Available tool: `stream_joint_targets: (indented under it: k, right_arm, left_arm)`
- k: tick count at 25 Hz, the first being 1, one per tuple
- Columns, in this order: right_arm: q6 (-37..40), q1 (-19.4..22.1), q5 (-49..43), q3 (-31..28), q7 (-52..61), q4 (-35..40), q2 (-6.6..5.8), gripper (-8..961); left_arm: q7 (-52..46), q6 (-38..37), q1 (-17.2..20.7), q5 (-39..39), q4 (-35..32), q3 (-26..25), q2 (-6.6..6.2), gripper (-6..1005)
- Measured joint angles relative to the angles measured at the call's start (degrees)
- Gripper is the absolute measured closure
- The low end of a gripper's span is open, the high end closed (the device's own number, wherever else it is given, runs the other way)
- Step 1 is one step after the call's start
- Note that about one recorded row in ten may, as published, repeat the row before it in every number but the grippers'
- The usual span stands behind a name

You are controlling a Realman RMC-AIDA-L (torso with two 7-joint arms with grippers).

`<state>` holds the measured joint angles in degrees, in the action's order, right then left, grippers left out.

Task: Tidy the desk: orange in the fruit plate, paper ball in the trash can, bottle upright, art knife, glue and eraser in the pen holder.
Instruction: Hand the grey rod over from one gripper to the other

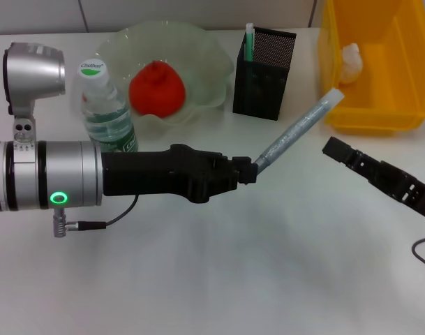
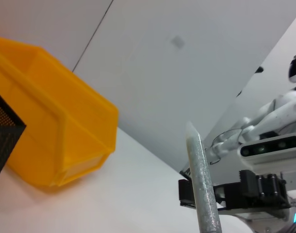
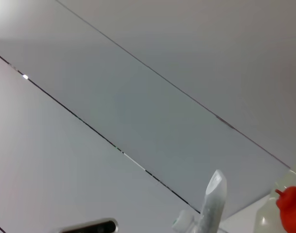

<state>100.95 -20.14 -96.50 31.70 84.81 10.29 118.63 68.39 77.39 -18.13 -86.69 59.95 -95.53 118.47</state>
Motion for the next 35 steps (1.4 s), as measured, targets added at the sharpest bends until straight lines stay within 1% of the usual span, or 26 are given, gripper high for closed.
stream_joint_targets:
  k: [1,6,23,35]
  right_arm:
    - [-0.06,-0.47,0.01,-0.11,0.3,-0.11,0.2,263]
    - [-0.06,-1.69,0.01,-0.15,0.64,-0.7,0.29,263]
    - [-0.21,-3.41,0.0,-2.11,2.0,-1.4,0.4,263]
    - [-0.48,-4.06,0.0,-2.54,1.89,-2.36,0.55,358]
  left_arm:
    - [1.21,0.27,-0.27,0.93,-1.07,-0.01,0.0,853]
    - [3.41,0.39,-0.93,2.02,-3.26,-0.01,0.06,853]
    - [8.66,1.17,-2.5,6.63,-8.83,0.3,0.27,852]
    - [9.49,1.28,-2.73,7.07,-9.53,0.51,0.26,852]
